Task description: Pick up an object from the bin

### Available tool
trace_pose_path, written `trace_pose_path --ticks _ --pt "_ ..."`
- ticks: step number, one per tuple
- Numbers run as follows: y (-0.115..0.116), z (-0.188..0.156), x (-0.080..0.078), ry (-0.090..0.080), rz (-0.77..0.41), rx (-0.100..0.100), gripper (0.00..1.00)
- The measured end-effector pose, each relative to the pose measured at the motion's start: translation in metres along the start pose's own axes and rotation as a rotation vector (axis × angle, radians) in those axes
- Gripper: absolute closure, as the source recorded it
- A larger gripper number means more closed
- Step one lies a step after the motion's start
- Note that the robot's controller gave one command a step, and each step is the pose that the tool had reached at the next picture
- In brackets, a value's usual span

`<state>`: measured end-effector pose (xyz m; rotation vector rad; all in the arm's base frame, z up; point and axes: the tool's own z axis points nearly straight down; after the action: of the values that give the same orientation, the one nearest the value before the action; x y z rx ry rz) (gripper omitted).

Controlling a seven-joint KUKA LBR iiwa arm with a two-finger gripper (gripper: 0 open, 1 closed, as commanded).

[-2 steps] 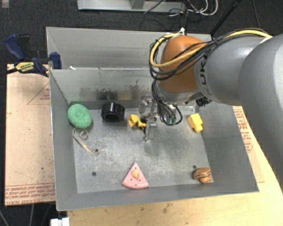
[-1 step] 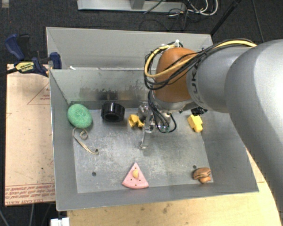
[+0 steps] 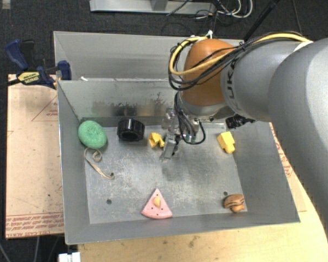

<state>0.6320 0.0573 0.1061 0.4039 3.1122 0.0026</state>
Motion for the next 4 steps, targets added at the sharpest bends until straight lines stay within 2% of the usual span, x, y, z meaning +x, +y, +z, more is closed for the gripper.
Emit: trace_pose_path --ticks 1,2,4 --pt "0.004 0.030 0.005 0.001 -0.101 0.001 0.00" --pt "0.001 0.041 0.004 -0.005 0.085 -0.003 1.00" --pt "0.000 0.034 0.007 0.004 0.131 0.001 1.00"
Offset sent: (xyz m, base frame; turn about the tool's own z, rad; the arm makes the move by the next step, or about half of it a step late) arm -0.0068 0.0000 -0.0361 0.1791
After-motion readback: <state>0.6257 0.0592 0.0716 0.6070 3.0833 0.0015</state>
